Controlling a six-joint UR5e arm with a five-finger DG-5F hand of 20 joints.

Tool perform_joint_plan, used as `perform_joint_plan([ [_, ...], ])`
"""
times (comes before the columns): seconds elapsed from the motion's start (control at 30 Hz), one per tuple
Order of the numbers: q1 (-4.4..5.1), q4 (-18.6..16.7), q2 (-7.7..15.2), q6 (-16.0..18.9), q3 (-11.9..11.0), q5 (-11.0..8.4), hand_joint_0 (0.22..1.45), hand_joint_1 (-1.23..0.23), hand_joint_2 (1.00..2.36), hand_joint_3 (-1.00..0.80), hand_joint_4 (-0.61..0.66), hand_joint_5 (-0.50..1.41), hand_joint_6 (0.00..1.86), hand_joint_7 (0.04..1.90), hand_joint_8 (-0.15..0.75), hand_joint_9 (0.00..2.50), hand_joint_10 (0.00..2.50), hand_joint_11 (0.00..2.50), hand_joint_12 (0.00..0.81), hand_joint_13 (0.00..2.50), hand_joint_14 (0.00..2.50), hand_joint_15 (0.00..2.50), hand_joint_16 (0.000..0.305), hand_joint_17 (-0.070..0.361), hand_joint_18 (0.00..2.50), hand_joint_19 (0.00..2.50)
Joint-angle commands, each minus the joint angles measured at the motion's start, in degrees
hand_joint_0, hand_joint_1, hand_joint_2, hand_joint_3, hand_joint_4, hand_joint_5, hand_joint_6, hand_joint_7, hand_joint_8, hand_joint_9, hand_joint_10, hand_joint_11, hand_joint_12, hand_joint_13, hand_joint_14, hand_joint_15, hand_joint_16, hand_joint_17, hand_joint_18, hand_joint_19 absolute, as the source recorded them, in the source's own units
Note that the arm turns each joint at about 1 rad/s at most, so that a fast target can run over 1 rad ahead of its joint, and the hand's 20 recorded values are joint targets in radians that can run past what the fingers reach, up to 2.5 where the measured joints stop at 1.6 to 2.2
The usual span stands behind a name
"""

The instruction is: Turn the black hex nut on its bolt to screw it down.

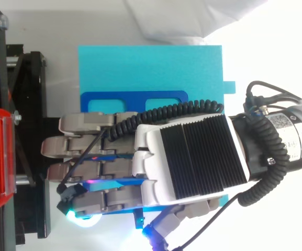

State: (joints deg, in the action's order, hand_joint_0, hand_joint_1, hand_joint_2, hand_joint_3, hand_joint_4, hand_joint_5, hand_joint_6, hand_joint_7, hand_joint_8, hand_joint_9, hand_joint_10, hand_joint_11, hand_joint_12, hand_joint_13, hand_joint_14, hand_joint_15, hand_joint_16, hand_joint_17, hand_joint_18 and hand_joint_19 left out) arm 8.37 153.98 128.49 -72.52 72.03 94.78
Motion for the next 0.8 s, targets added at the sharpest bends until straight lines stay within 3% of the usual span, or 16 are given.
perform_joint_plan([
  [0.0,-0.2,4.1,0.2,-0.1,-2.2,0.41,0.46,-0.46,1.0,-0.5,0.16,-0.14,0.5,1.13,0.191,0.45,0.0,0.0,0.255,0.24,0.0,0.0,0.047,0.106,0.08,0.09],
  [0.1,-0.2,5.6,0.2,-0.5,-2.2,0.5,0.47,-0.46,1.0,-0.5,0.15,-0.14,0.5,1.13,0.191,0.45,0.0,0.0,0.254,0.24,0.0,0.0,0.047,0.106,0.08,0.09],
  [0.37,-0.29,4.0,0.2,-3.3,-2.2,0.23,0.47,-0.46,1.0,-0.5,0.16,-0.13,0.5,1.15,0.192,0.45,0.0,0.0,0.254,0.24,0.0,0.0,0.047,0.106,0.08,0.09],
  [0.77,-0.73,4.1,0.3,-4.2,-2.2,0.5,0.46,-0.42,1.0,-0.5,0.16,-0.12,0.5,1.27,0.195,0.45,0.0,0.0,0.258,0.24,0.0,0.0,0.048,0.107,0.08,0.09],
])
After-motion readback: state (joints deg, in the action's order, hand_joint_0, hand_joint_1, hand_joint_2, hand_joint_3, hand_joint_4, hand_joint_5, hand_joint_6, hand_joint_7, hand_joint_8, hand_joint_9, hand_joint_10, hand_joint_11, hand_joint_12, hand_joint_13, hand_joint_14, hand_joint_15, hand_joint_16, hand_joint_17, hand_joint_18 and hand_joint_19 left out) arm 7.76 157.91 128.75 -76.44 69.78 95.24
